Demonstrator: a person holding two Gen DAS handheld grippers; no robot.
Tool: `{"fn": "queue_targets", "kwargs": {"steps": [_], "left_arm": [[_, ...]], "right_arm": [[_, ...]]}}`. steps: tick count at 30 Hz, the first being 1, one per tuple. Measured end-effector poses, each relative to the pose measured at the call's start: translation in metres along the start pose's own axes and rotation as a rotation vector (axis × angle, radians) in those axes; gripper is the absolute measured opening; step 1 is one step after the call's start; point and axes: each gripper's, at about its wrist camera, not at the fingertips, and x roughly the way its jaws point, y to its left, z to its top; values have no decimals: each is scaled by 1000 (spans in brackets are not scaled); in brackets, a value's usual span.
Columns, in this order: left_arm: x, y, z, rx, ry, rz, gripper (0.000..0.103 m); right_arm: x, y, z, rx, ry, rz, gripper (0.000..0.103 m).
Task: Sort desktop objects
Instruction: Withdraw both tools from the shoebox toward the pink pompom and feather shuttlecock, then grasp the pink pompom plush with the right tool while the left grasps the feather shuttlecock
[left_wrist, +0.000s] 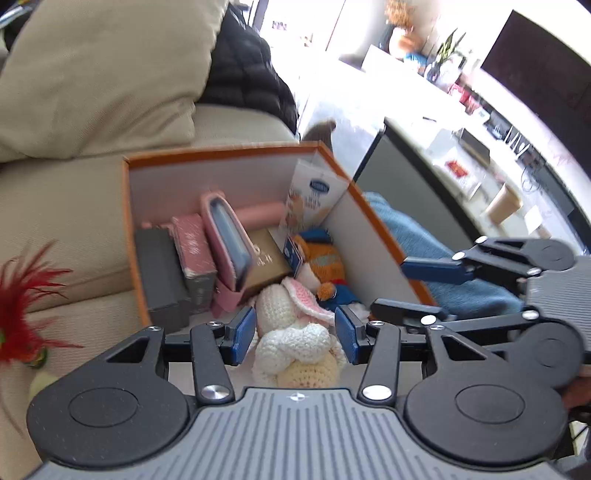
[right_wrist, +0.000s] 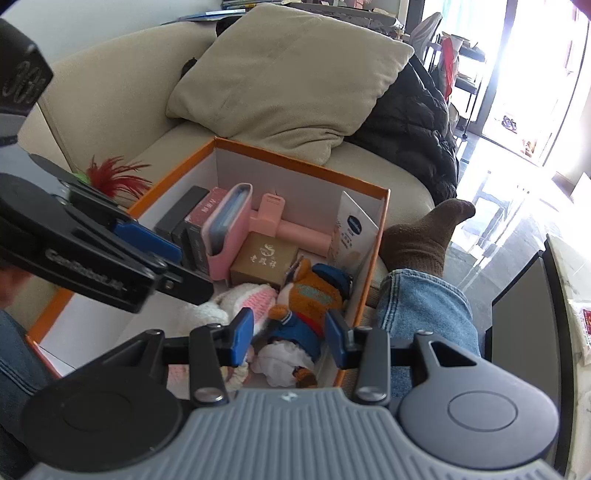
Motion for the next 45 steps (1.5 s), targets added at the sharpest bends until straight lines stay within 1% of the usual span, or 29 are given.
{"fn": "queue_targets", "kwargs": {"steps": [2, 6, 10, 13, 15, 17, 20, 24, 26, 28, 30, 32, 36, 38, 41, 44, 45], "left_arm": [[-28, 8, -3, -15, -41, 19, 55], [-74, 29, -15, -50, -101, 123, 55], [-107, 57, -35, -117, -137, 208, 55], [-121, 80, -53, -163, -154, 268, 55], [-126, 94, -65, -196, -158, 291, 55], [-126, 108, -76, -217, -155, 317, 55], [-124, 119, -87, -201, -139, 359, 55], [-124, 134, -100, -207, -137, 333, 55], [-122, 142, -104, -215, -130, 331, 55], [-119, 151, -108, -226, -123, 340, 55], [-117, 159, -111, -236, -116, 348, 55], [-115, 166, -113, -245, -112, 344, 55], [-110, 176, -115, -245, -101, 339, 55], [-108, 180, -114, -241, -93, 336, 55], [-103, 185, -114, -234, -82, 333, 55], [-99, 191, -113, -229, -77, 334, 55], [-98, 192, -112, -226, -75, 334, 55]], "right_arm": [[-5, 5, 3, 11, -16, 31, 44], [-14, 23, 15, 18, -59, 121, 44], [-17, 53, 30, -9, -85, 201, 44], [-13, 83, 42, -57, -85, 259, 44], [-8, 106, 48, -100, -75, 291, 44], [3, 129, 53, -146, -45, 326, 44], [25, 161, 58, -205, 15, 362, 44], [57, 194, 65, -268, 87, 374, 44], [73, 205, 68, -281, 131, 384, 50], [88, 212, 70, -283, 171, 383, 61], [103, 220, 70, -293, 210, 355, 64], [117, 226, 71, -299, 250, 324, 64], [140, 235, 74, -300, 319, 309, 63], [150, 239, 75, -295, 357, 315, 63], [162, 244, 76, -299, 392, 303, 63], [175, 248, 73, -310, 441, 274, 59], [176, 249, 72, -317, 442, 271, 57]]}}
